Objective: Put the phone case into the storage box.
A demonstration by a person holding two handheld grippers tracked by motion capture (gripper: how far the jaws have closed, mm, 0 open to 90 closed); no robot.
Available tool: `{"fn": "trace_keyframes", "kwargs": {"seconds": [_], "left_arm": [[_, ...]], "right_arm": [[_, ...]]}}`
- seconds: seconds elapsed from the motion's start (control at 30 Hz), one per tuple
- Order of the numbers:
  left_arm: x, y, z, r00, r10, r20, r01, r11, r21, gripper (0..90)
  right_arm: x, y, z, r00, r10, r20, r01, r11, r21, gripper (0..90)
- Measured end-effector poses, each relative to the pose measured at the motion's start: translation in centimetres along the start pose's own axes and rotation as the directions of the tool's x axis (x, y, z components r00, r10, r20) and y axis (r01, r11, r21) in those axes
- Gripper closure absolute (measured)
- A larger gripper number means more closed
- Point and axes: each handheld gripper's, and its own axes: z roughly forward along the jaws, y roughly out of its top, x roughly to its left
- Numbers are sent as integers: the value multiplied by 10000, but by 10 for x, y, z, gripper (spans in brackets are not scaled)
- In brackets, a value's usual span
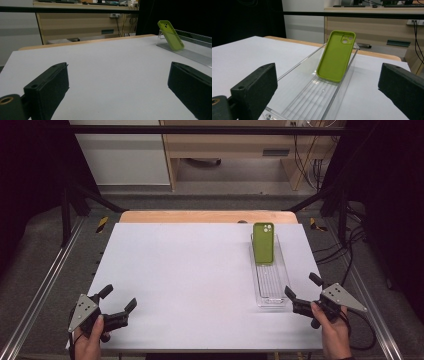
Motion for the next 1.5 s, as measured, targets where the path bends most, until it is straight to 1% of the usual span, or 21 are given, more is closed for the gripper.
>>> {"fn": "trace_keyframes", "kwargs": {"seconds": [0.1,0.2,0.43,0.67,0.73,0.87,1.07,1.1,1.17,1.3,1.37,1.43,1.5], "left_arm": [[-1,0,0,10000,78,56,-78,10000,-31,28],[-1,0,0,9999,103,87,-103,9999,-41,28],[-1,0,1,9999,93,103,-92,9999,-68,29],[-2,0,1,9997,172,145,-171,9998,-104,30],[-2,0,1,9997,196,156,-194,9998,-110,30],[-2,0,1,9996,213,170,-211,9997,-133,30],[-1,-1,2,9996,245,128,-243,9995,-178,31],[0,-2,2,9997,215,121,-213,9996,-178,31],[0,-2,2,9997,188,128,-185,9996,-197,32],[1,-1,1,9997,155,168,-150,9994,-304,31],[2,-1,1,9998,129,182,-124,9995,-308,31],[2,-1,2,9997,85,235,-76,9994,-352,31],[1,-1,3,9995,77,312,-67,9994,-329,31]], "right_arm": [[1,-4,-1,10000,-65,1,65,10000,38,27],[2,-8,-2,10000,36,-5,-36,10000,75,27],[5,-16,-3,9999,89,-94,-88,9999,141,26],[13,-20,-3,9994,-5,-343,10,9999,151,25],[15,-21,-2,9990,-115,-422,119,9999,103,25],[19,-22,0,9981,-158,-587,156,9999,-44,25],[26,-24,5,9959,-402,-815,386,9990,-212,24],[26,-24,6,9955,-453,-834,435,9988,-237,24],[29,-24,8,9957,-378,-851,355,9990,-281,23],[33,-25,13,9958,-369,-839,348,9991,-256,23],[34,-25,14,9955,-462,-831,440,9986,-282,23],[35,-26,16,9952,-442,-870,415,9986,-322,26],[36,-27,18,9947,-543,-877,527,9984,-202,28]]}}
